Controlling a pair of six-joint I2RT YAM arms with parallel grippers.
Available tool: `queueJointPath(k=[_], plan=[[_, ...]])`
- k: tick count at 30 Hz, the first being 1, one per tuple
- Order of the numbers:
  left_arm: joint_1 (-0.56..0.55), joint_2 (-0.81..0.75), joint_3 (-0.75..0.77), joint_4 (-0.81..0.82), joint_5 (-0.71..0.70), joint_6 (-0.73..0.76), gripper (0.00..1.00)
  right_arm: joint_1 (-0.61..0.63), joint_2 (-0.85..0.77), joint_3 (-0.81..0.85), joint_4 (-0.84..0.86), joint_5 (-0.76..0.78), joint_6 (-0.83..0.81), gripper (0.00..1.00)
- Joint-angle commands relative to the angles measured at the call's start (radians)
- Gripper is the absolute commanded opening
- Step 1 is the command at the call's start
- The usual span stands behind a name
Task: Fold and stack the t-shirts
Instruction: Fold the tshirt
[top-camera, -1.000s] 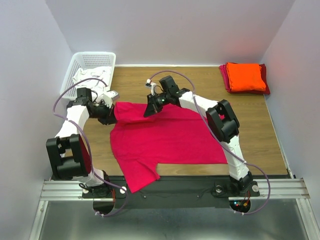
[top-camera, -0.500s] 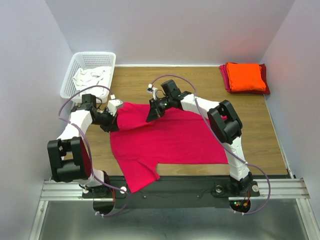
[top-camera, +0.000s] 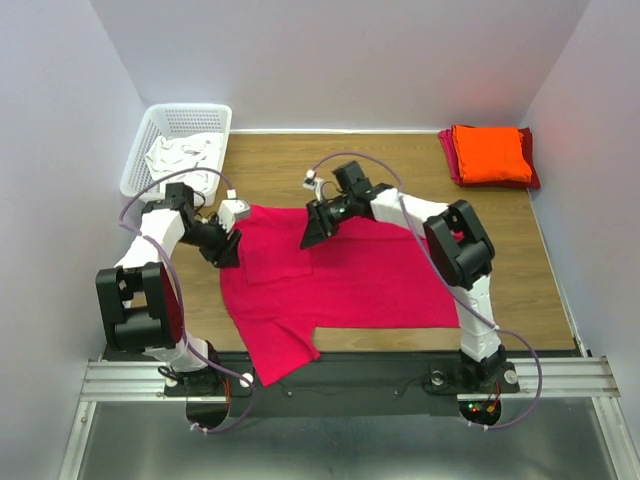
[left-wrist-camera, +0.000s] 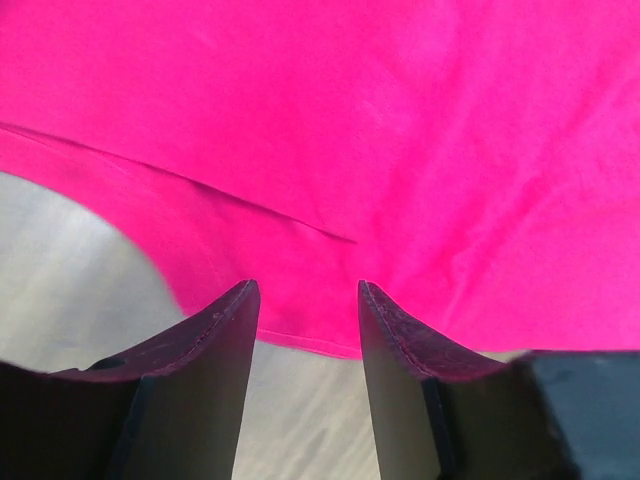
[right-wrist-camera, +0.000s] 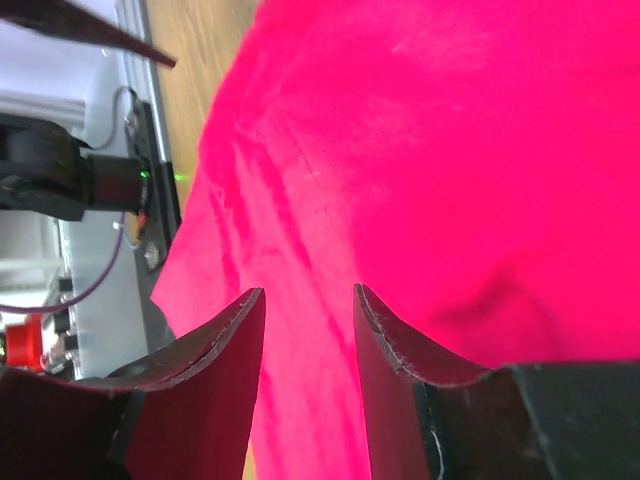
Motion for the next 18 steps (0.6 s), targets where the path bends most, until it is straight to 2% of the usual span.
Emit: queueJointPath(k=[1,3,4,6,10,12,18], plan=[[-0.009,0.014,0.134,0.018,0.009,-0.011,0.56,-0.156,-0.142,-0.004,-0.011,-0.023,0.002,0.46],[-0.019,0.022,0.162,0.144,-0.001,-0.127,0.56,-0.219,-0.175,-0.021,-0.052,0.022,-0.02,0.45],[-0.027,0.025,0.165,0.145,-0.015,-0.177,0.56,-0.25,-0.188,-0.03,-0.069,0.051,-0.036,0.44],[-0.052,0.048,0.167,0.305,-0.058,-0.317,0.56,-0.34,-0.204,-0.058,-0.1,0.14,-0.092,0.42],[-0.115,0.103,0.167,0.511,-0.176,-0.478,0.55,-0.486,-0.258,-0.109,-0.16,0.307,-0.192,0.36],[-0.151,0.147,0.167,0.55,-0.204,-0.527,0.55,-0.521,-0.269,-0.135,-0.166,0.402,-0.234,0.35],[-0.158,0.279,0.2,0.585,-0.31,-0.611,0.51,-0.601,-0.243,-0.208,-0.168,0.601,-0.32,0.33]])
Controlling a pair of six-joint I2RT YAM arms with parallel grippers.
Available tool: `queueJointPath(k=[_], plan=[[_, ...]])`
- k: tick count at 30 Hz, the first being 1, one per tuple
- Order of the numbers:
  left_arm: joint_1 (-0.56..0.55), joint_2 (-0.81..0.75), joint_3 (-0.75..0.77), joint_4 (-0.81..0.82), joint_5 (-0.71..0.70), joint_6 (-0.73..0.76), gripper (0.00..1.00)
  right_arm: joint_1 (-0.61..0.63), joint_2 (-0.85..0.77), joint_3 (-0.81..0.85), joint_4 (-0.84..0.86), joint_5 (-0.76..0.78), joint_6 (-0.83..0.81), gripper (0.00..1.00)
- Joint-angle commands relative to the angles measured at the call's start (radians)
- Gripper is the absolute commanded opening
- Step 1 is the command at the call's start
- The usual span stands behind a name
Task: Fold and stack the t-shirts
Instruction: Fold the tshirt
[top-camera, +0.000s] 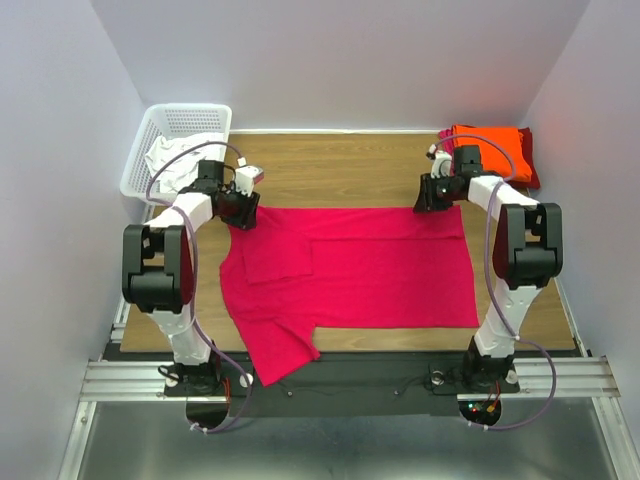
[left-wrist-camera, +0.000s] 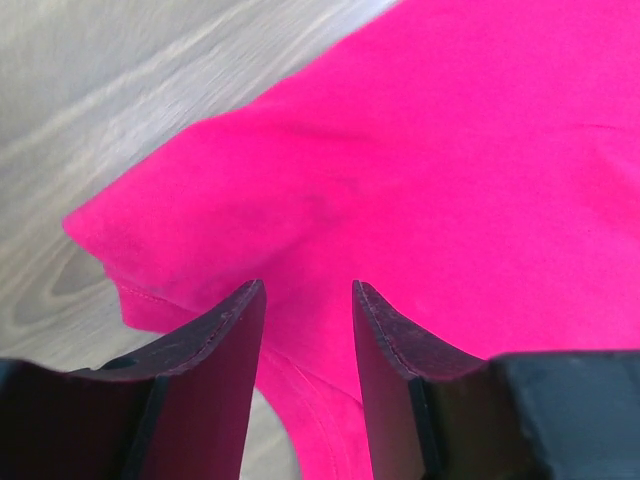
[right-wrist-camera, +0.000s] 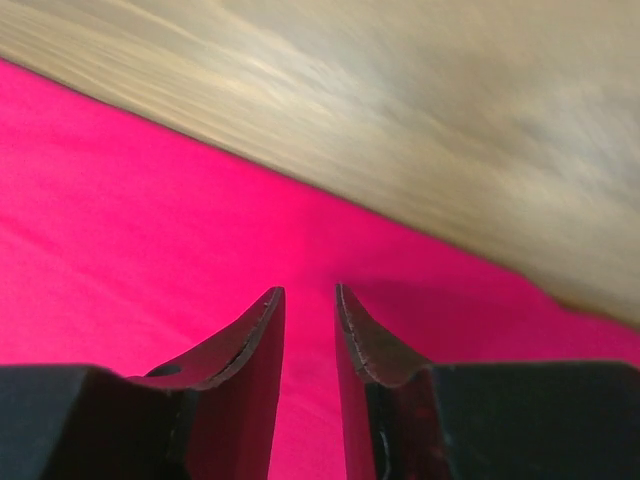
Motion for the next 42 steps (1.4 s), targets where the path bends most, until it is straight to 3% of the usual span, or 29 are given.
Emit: queueJointPath(k=[1,6,12,16,19,21,25,28,34,37,42], plan=[[0.006,0.05,0.041,0.057,-0.097,-0.095,0.51,-0.008,0.001,-0.023,-0.028,0.183,-0.108,0.31],[0.008,0.131,0.049,0.054,-0.146,-0.104,0.49,-0.008,0.07,-0.018,-0.025,0.274,-0.136,0.31],[0.023,0.279,0.178,0.014,-0.171,-0.099,0.44,-0.034,0.19,0.092,-0.02,0.314,-0.14,0.31],[0.028,0.321,0.279,-0.013,-0.15,-0.078,0.44,-0.037,0.233,0.189,-0.021,0.298,-0.14,0.34],[0.028,0.301,0.337,-0.062,-0.096,-0.061,0.49,-0.037,0.202,0.206,-0.026,0.217,-0.139,0.42],[0.028,0.257,0.363,-0.088,-0.067,-0.037,0.53,-0.037,0.126,0.194,-0.035,0.135,-0.145,0.46],[0.028,0.137,0.414,-0.241,0.072,0.057,0.59,-0.037,-0.056,0.133,-0.139,0.032,-0.223,0.66],[0.028,-0.007,0.344,-0.289,0.123,0.143,0.63,-0.037,-0.232,0.062,-0.225,0.03,-0.329,0.71],[0.029,-0.287,0.127,-0.386,0.154,0.273,0.65,-0.037,-0.482,-0.151,-0.477,0.096,-0.601,0.62],[0.028,-0.39,-0.006,-0.43,0.151,0.341,0.64,-0.037,-0.615,-0.31,-0.532,0.175,-0.703,0.53],[0.028,-0.504,-0.114,-0.476,0.145,0.384,0.59,-0.037,-0.798,-0.533,-0.569,0.268,-0.804,0.5]])
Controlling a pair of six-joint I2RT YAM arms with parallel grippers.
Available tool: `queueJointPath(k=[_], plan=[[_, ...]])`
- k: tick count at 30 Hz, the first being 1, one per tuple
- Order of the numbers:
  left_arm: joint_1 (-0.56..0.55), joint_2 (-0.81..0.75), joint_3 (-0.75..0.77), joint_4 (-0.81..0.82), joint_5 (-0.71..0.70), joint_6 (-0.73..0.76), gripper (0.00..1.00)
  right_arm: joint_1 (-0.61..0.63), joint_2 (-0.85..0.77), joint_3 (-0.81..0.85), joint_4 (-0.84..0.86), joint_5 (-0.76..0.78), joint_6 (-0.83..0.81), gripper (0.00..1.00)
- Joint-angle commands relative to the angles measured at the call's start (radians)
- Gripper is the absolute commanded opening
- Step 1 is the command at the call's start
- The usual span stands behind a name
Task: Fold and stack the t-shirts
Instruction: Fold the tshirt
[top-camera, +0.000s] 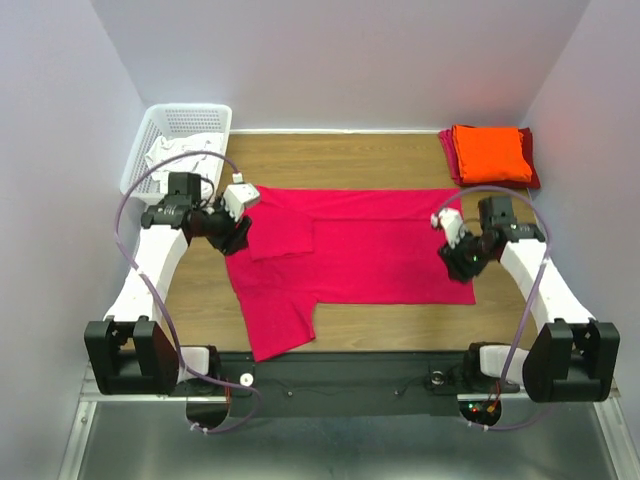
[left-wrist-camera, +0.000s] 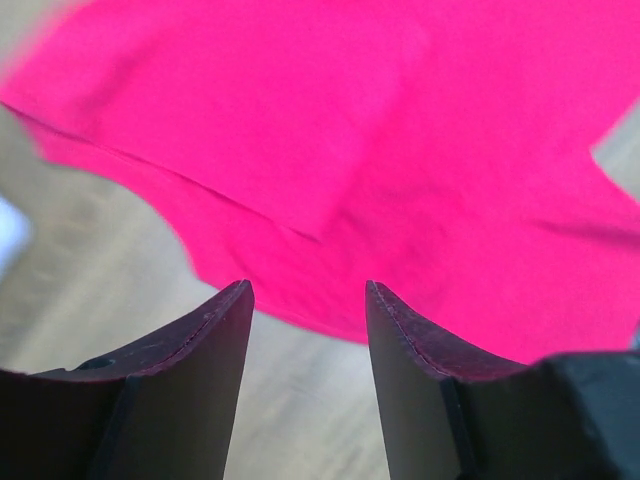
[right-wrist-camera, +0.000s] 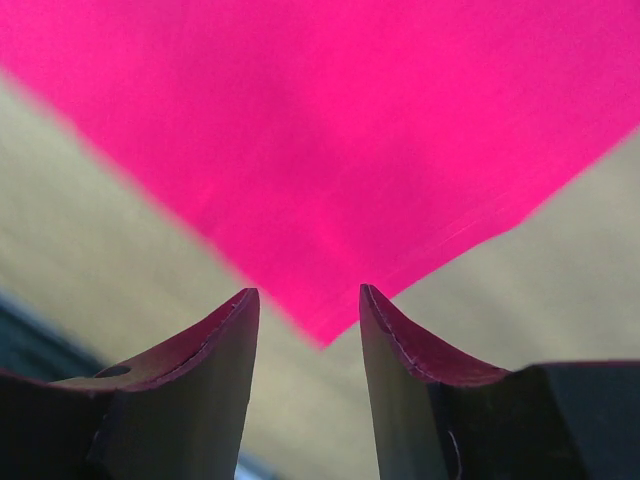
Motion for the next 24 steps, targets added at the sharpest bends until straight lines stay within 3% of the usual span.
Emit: queueJointPath(k=[1,8,24], plan=[[0.002,-0.057,-0.09,-0.086,0.013,0.076,0.59,-0.006,-0.099,-0.148,-0.11,0.124,-0.162,0.5],[0.0,-0.114,-0.202,-0.078,-0.003,0.082,0.6,-0.006,-0.154,-0.325,-0.03,0.209,-0.218,0.51],[-0.021,-0.085,-0.298,-0.051,-0.056,0.118,0.6,-0.006,-0.056,-0.397,0.136,0.235,-0.239,0.5]])
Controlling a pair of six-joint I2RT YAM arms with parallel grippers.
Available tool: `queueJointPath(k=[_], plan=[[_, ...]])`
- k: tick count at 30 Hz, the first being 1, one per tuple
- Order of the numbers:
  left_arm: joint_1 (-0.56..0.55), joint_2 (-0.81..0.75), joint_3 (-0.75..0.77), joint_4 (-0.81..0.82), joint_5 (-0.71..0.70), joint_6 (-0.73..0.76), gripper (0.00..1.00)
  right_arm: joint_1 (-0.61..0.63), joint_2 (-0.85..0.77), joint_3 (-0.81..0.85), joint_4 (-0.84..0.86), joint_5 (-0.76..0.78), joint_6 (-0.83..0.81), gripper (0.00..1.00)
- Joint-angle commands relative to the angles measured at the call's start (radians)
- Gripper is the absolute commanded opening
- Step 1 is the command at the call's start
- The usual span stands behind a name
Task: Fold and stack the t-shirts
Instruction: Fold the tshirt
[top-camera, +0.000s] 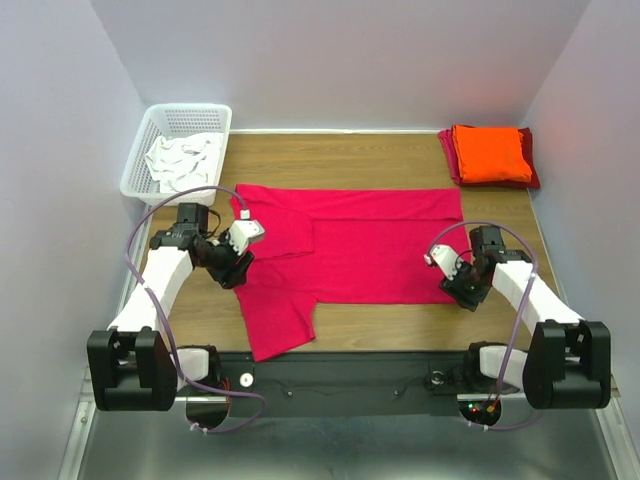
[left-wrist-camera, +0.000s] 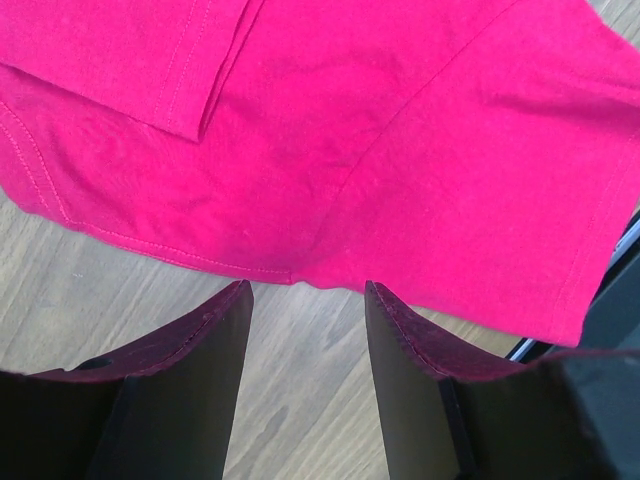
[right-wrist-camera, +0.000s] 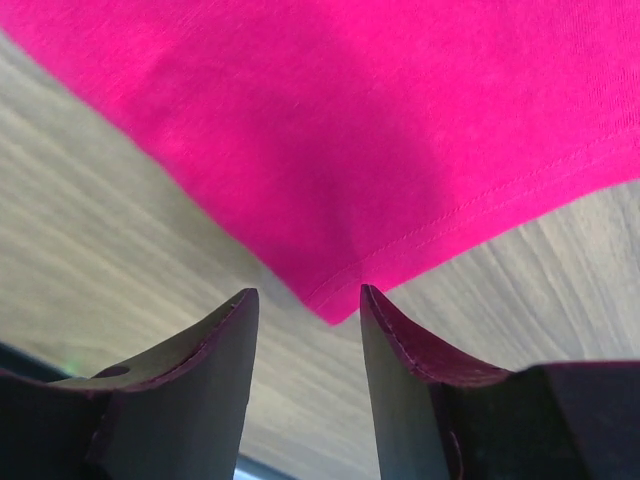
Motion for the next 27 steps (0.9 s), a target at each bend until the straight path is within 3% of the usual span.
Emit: queueJointPath(k=[1,11,27], plan=[[-0.016,0.009,-0.007,0.006,-0.014,0.036,0.6,-0.006,0.024,-0.031,0.068,0.012,-0.027,0.47],[-0.182,-0.03,-0.156,0.051,-0.144,0.162,0.61,-0.006,0.019,-0.075,0.076,0.017,-0.018,0.02],[-0.384,0.075,-0.222,0.16,-0.351,0.147,0.6,-0.006,0.031,-0.04,0.072,0.028,0.007,0.01]])
